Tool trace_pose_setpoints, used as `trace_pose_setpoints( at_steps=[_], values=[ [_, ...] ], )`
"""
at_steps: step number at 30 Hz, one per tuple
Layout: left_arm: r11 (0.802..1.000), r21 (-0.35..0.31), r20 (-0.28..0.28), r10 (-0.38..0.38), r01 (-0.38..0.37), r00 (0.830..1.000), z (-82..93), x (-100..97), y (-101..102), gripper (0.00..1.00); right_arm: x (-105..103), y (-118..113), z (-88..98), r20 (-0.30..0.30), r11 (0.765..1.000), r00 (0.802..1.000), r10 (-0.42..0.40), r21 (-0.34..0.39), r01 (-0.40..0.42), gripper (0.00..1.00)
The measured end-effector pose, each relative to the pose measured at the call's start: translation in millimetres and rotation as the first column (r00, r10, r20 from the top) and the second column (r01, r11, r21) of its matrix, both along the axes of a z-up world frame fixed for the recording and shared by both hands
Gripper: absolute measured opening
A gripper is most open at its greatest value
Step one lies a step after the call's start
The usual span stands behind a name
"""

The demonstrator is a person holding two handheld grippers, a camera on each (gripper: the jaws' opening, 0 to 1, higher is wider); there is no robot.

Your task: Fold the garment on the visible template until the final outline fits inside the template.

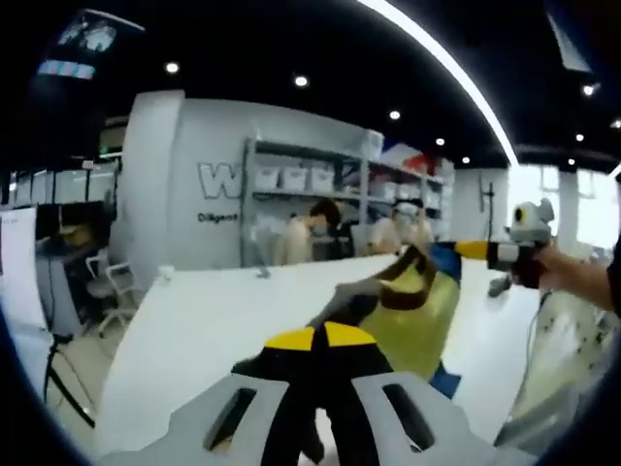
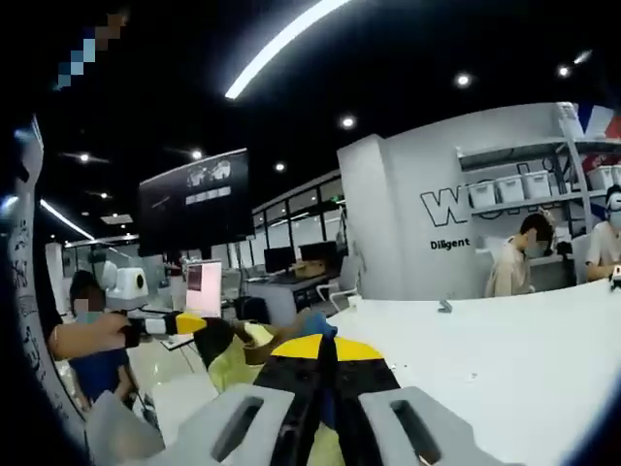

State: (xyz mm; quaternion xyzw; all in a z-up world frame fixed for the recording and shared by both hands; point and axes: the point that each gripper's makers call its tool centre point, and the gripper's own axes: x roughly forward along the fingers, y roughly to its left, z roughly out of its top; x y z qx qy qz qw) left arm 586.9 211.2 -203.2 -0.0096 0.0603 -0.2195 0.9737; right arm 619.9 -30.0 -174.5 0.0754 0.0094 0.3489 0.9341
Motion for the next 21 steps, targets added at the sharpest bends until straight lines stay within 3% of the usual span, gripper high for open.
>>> trace_pose_setpoints(
  at_steps=[10, 15, 21],
  values=[
    [1.000, 0.002, 0.066, 0.005, -0.005, 0.998, 27.5, -22.9, 7, 0.00, -25, -2, 21.6, 0.038, 0.999, 0.999, -0.013, 0.049, 0.011, 0.00],
    [1.000, 0.017, 0.063, 0.007, -0.008, 0.998, 22.7, -28.7, 7, 0.00, -34, -4, 26.4, 0.047, 0.999, 0.999, -0.012, 0.051, 0.010, 0.00],
    [1.000, 0.001, 0.020, 0.023, -0.023, 1.000, 6.3, -50.4, 8, 0.00, -51, -4, 23.0, 0.040, 0.999, 0.999, 0.005, 0.041, -0.007, 0.00]
  ],
)
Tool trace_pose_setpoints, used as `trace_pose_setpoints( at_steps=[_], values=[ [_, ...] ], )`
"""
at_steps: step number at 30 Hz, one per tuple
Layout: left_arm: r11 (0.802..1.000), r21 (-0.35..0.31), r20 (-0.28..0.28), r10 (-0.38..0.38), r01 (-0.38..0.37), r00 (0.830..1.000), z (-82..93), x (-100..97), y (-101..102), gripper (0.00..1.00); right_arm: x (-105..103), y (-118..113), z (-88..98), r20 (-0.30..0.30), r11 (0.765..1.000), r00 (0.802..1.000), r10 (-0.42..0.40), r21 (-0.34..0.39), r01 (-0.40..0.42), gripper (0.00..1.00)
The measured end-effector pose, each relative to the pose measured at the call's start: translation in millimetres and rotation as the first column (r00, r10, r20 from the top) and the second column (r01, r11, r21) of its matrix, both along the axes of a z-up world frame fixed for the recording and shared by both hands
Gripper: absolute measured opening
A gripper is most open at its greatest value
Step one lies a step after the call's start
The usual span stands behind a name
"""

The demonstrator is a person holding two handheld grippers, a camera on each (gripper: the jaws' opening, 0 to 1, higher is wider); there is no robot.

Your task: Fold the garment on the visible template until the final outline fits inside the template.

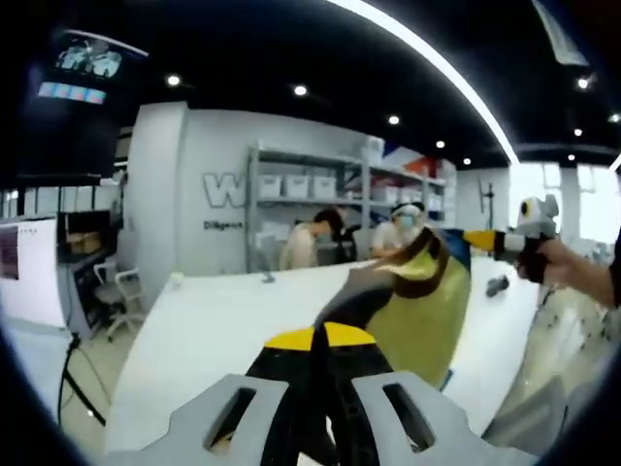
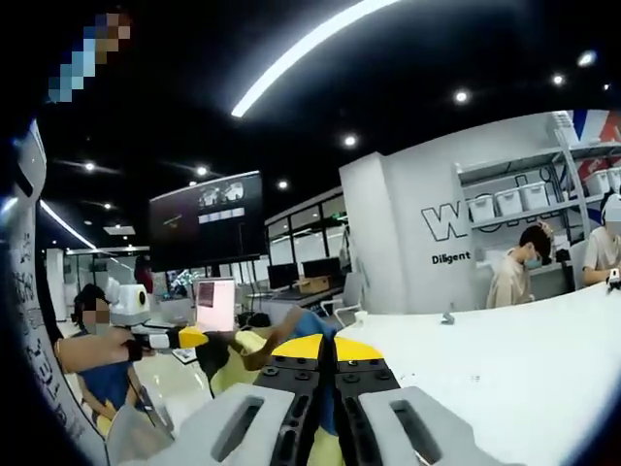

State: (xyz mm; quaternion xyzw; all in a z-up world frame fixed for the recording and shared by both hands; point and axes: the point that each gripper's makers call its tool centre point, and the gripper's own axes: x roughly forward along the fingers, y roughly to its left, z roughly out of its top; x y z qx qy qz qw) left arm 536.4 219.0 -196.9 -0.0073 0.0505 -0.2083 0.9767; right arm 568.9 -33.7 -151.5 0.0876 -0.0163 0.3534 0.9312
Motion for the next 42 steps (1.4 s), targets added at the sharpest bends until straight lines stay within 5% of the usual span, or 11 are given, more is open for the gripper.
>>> trace_pose_setpoints(
  at_steps=[15, 23, 31, 39, 42],
  values=[
    [1.000, -0.014, -0.067, 0.005, -0.006, 0.998, -23.5, -36.7, -8, 0.00, -31, -1, -16.7, -0.046, 1.000, 0.999, 0.021, 0.013, -0.021, 0.00],
    [0.995, -0.093, -0.073, -0.041, 0.035, 0.996, -27.2, -41.1, -17, 0.00, -30, -7, -22.4, -0.063, 0.999, 0.997, 0.033, -0.010, -0.034, 0.00],
    [0.998, -0.062, -0.113, -0.024, 0.017, 0.993, -43.2, -41.9, -20, 0.00, -31, -12, -21.3, -0.059, 0.999, 0.998, 0.035, -0.012, -0.036, 0.00],
    [0.998, -0.048, -0.081, 0.030, -0.034, 0.996, -30.2, -40.7, -3, 0.00, -35, -12, -17.8, -0.053, 0.999, 0.998, 0.039, 0.012, -0.039, 0.00],
    [0.998, 0.003, 0.001, 0.057, -0.057, 0.998, -2.3, -38.4, -1, 0.00, -42, -10, -9.7, -0.033, 0.999, 0.999, 0.038, 0.026, -0.038, 0.00]
  ],
)
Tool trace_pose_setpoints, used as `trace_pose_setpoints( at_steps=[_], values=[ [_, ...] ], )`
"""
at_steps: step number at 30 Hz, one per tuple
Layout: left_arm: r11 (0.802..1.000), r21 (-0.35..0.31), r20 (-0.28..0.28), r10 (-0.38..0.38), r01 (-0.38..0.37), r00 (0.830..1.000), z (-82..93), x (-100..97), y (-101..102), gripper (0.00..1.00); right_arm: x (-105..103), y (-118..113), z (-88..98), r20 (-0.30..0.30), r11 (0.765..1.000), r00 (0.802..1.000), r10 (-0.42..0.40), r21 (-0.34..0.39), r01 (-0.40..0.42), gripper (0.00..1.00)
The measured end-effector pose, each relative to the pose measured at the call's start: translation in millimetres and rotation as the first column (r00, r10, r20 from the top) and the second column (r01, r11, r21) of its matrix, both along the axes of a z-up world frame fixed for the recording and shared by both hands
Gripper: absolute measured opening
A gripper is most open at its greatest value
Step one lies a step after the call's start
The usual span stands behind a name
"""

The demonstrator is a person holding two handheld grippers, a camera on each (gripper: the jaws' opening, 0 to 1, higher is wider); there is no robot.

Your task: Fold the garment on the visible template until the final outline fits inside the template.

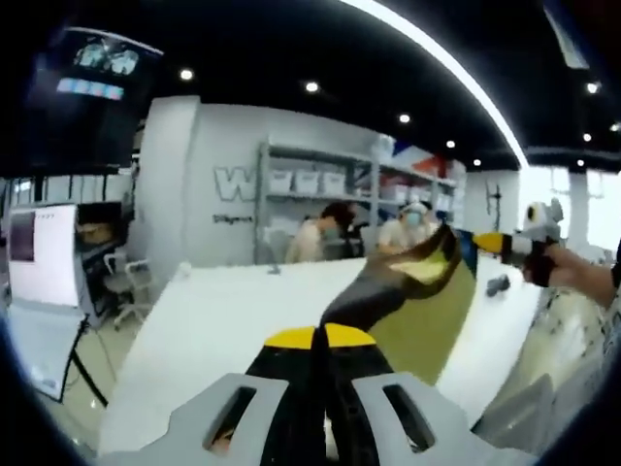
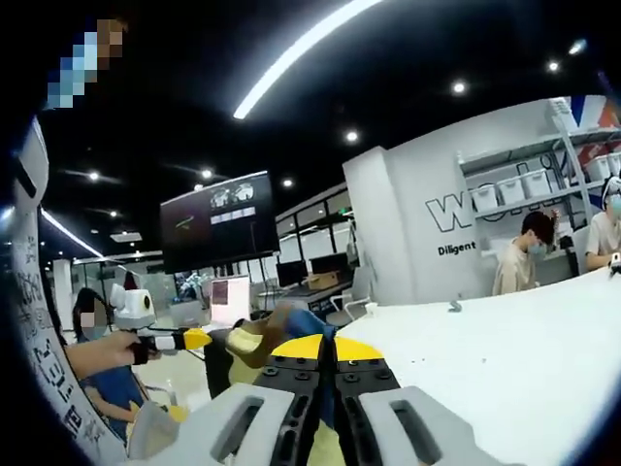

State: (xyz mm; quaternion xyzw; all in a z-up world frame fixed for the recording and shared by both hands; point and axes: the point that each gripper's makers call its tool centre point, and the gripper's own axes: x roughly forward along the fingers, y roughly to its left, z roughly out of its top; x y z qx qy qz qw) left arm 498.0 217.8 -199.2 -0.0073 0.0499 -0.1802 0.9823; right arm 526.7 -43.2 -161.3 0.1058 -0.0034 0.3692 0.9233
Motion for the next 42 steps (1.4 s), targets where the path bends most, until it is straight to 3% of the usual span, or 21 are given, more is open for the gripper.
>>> trace_pose_setpoints(
  at_steps=[3, 5, 8, 12, 15, 18, 21, 27, 37, 42],
  values=[
    [0.999, 0.042, 0.081, -0.007, 0.004, 0.997, 35.2, -2.9, 1, 0.00, -7, -5, 21.9, 0.045, 0.999, 0.999, -0.019, 0.033, 0.017, 0.00],
    [0.999, 0.041, 0.119, -0.018, 0.013, 0.993, 52.7, -5.9, 0, 0.00, -8, -7, 27.2, 0.058, 0.999, 0.998, -0.021, 0.039, 0.019, 0.00],
    [0.998, 0.059, 0.223, -0.049, 0.037, 0.974, 95.2, -16.4, -7, 0.00, -15, -17, 54.2, 0.125, 0.997, 0.991, -0.046, 0.070, 0.037, 0.00],
    [0.996, 0.073, 0.292, -0.068, 0.049, 0.954, 124.3, -33.4, -16, 0.00, -32, -25, 84.5, 0.196, 0.993, 0.978, -0.073, 0.110, 0.052, 0.00],
    [0.996, 0.053, 0.312, -0.083, 0.070, 0.946, 129.4, -39.6, -19, 0.00, -38, -29, 93.5, 0.227, 0.990, 0.970, -0.089, 0.129, 0.060, 0.00],
    [0.995, 0.065, 0.311, -0.092, 0.075, 0.946, 118.2, -40.1, -24, 0.00, -36, -30, 85.6, 0.225, 0.989, 0.968, -0.107, 0.125, 0.080, 0.00],
    [0.997, 0.026, 0.216, -0.075, 0.071, 0.974, 82.6, -30.3, -23, 0.00, -28, -26, 62.7, 0.162, 0.987, 0.980, -0.112, 0.136, 0.090, 0.00],
    [0.998, 0.036, 0.103, -0.061, 0.058, 0.993, 29.2, -5.2, -16, 0.00, 2, -25, 4.7, 0.041, 0.990, 0.991, -0.125, 0.075, 0.121, 0.00],
    [0.998, 0.057, 0.050, 0.010, -0.013, 0.999, 2.8, 41.0, -3, 0.00, 42, -15, -21.7, 0.002, 0.992, 0.992, -0.124, 0.028, 0.124, 0.00],
    [0.993, 0.113, 0.016, 0.024, -0.026, 1.000, -18.7, 76.4, -3, 0.00, 81, -8, -38.5, 0.008, 0.992, 0.993, -0.122, -0.036, 0.122, 0.00]
  ],
)
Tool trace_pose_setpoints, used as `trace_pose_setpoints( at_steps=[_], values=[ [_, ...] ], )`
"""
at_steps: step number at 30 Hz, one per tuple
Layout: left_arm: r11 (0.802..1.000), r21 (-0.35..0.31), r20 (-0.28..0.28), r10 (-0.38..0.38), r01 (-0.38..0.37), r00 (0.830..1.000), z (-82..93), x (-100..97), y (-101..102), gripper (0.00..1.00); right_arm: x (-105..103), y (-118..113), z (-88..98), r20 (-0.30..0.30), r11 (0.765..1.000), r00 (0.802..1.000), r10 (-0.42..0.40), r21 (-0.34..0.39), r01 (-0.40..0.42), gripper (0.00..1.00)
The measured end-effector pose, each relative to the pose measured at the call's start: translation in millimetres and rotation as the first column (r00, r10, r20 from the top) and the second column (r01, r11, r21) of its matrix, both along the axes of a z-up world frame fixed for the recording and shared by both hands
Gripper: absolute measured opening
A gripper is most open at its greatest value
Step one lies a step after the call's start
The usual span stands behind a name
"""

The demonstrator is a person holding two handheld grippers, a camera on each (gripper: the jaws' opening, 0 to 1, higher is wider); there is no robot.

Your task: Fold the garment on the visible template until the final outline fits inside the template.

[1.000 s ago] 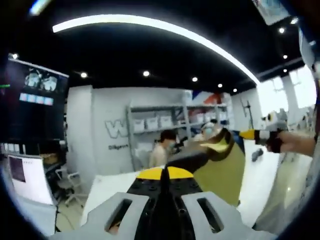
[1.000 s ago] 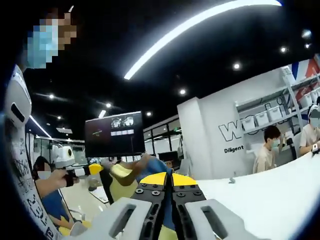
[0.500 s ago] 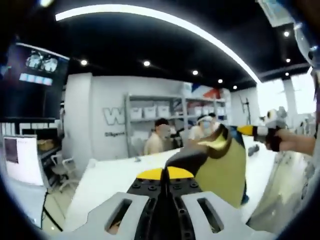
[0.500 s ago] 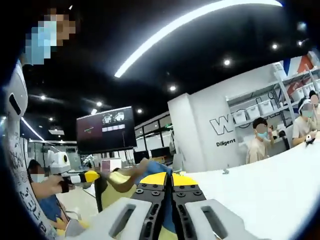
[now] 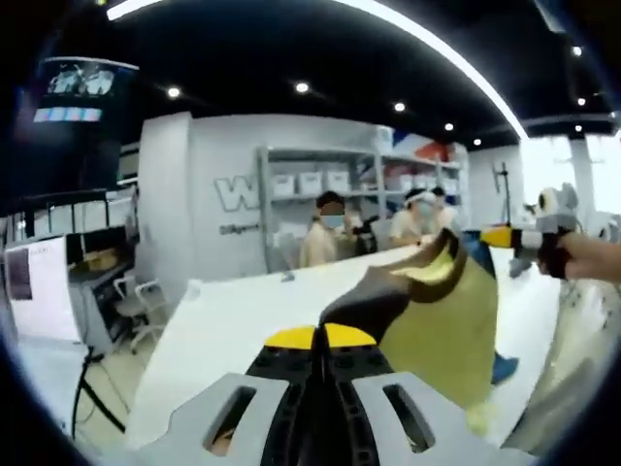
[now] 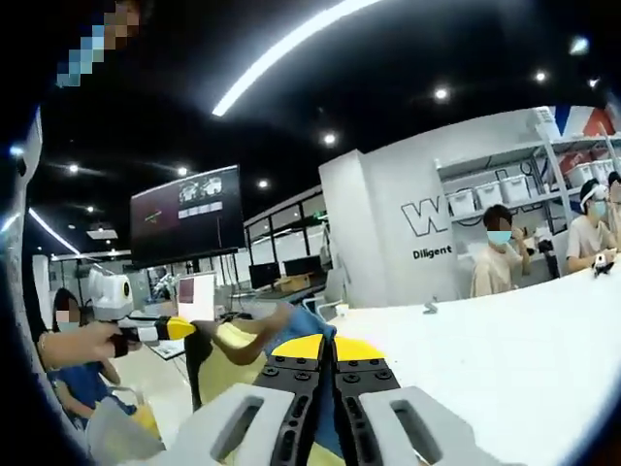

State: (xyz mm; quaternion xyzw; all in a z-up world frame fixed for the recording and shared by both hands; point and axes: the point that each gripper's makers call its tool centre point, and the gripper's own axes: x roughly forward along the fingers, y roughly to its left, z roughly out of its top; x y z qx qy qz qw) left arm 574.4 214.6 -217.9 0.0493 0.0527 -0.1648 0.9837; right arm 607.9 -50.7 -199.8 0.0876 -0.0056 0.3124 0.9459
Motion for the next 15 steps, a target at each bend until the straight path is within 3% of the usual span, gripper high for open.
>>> trace_pose_setpoints(
  at_steps=[2, 5, 8, 15],
  values=[
    [1.000, 0.006, -0.020, -0.004, 0.004, 1.000, -8.9, 10.2, 1, 0.00, 7, 0, -9.8, -0.041, 1.000, 0.999, -0.004, -0.008, 0.004, 0.00],
    [0.998, 0.047, -0.049, -0.030, 0.032, 0.998, -29.9, 32.9, -2, 0.00, 30, 2, -25.8, -0.054, 1.000, 0.999, 0.000, -0.020, -0.001, 0.00],
    [0.999, 0.042, -0.072, -0.029, 0.032, 0.997, -38.9, 43.0, -3, 0.00, 40, 4, -33.9, -0.075, 1.000, 0.997, -0.005, -0.020, 0.003, 0.00],
    [0.998, 0.042, -0.139, -0.031, 0.038, 0.990, -78.8, 81.4, 0, 0.00, 79, 7, -75.7, -0.147, 0.997, 0.989, -0.024, -0.071, 0.013, 0.00]
  ],
)
